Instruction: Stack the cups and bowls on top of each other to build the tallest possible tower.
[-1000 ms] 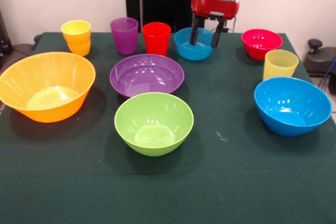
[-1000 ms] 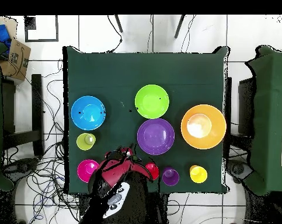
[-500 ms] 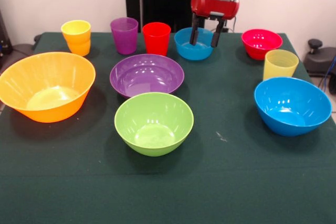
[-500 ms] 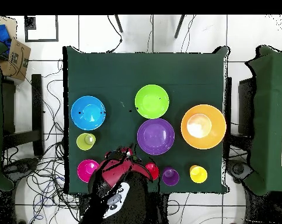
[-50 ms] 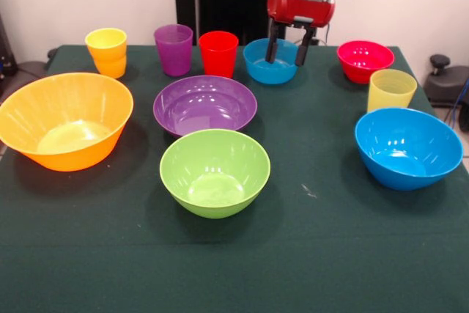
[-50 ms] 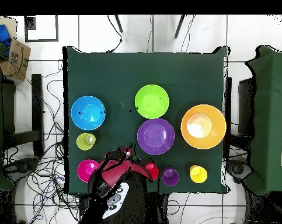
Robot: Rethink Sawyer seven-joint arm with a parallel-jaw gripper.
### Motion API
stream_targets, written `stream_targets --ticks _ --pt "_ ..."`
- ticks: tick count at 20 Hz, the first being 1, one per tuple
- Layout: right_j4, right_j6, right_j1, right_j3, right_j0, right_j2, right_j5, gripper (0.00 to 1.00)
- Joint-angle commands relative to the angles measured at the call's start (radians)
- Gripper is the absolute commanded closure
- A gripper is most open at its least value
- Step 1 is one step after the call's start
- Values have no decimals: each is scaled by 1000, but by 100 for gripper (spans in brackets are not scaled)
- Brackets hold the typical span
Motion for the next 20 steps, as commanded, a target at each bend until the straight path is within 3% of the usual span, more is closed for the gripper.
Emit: stream_targets --ticks 1,12,15,16,18,19,20 --pt "49 114 45 -66 6 58 10 0" --pt "61 128 70 -68 22 42 -11 0" --pt "119 178 24 18 16 50 54 0" --pt "93 148 -22 47 -44 73 61 0" --pt "5 11 -97 52 -266 216 108 0" --pt "1 -11 -97 51 -307 255 125 0" --pt "0 8 -76 46 -288 238 100 0"
